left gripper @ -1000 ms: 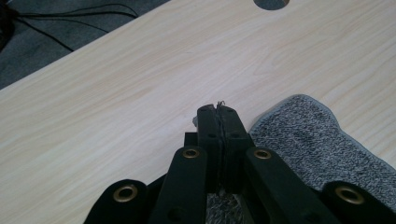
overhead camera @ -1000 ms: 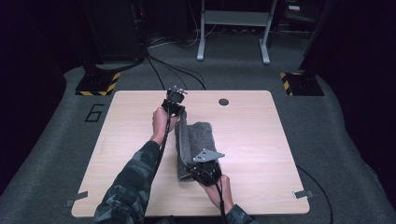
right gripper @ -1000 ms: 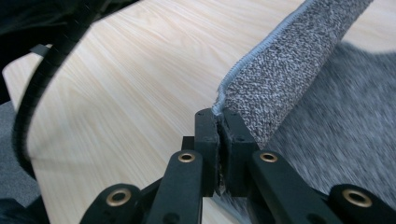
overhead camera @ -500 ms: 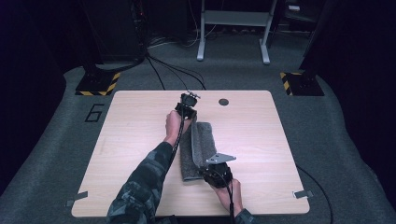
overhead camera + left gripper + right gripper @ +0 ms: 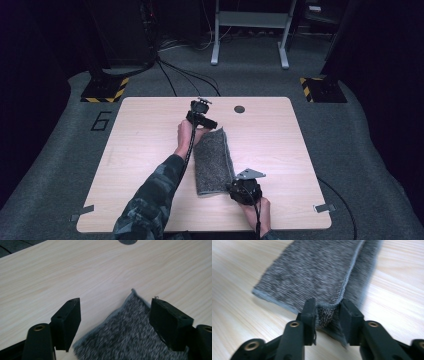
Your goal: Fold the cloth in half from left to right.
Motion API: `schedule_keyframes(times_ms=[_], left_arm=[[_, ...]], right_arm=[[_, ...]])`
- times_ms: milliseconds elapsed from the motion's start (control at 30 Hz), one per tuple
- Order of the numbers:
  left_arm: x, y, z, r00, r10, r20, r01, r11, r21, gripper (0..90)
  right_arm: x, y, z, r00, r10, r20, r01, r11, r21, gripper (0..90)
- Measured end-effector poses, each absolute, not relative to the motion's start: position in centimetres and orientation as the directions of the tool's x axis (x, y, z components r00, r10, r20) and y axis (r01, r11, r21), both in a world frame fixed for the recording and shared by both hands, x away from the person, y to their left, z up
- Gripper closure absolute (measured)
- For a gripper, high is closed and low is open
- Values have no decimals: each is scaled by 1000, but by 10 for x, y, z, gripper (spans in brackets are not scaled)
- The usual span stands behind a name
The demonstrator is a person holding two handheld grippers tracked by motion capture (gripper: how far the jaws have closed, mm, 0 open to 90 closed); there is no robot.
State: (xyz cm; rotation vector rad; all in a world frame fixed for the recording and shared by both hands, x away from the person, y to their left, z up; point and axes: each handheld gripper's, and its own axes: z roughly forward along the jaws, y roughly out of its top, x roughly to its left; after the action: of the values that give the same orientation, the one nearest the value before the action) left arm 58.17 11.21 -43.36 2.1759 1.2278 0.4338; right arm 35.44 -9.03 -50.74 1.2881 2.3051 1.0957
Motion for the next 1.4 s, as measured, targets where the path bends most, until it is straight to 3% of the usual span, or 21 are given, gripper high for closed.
schedule_keyframes(times_ms=[333, 400, 433, 633, 933, 1100, 1267, 1400], left_arm=[[538, 149, -458, 522, 853, -23, 673, -395, 626, 201], [534, 151, -460, 525, 851, -25, 675, -398, 622, 194], [525, 153, -465, 532, 847, -17, 670, -408, 621, 192], [510, 154, -484, 547, 837, 20, 674, -455, 582, 192], [519, 154, -503, 539, 840, 65, 684, -482, 548, 178], [519, 158, -502, 532, 846, 34, 693, -458, 556, 160], [505, 163, -490, 535, 845, 9, 674, -433, 598, 158], [473, 158, -488, 594, 805, -11, 649, -471, 597, 157]], right_arm=[[361, -128, -510, -450, 888, 91, 655, 259, 710, 444], [363, -130, -507, -454, 886, 95, 646, 254, 719, 434], [369, -129, -500, -471, 878, 87, 628, 265, 732, 361], [397, -110, -497, -550, 834, 43, 598, 357, 718, 238], [392, -110, -517, -517, 856, 2, 633, 381, 673, 221], [386, -109, -515, -541, 841, 16, 625, 389, 677, 189], [396, -112, -502, -560, 828, 45, 598, 366, 713, 157], [403, -106, -505, -562, 826, 29, 609, 391, 690, 147]])
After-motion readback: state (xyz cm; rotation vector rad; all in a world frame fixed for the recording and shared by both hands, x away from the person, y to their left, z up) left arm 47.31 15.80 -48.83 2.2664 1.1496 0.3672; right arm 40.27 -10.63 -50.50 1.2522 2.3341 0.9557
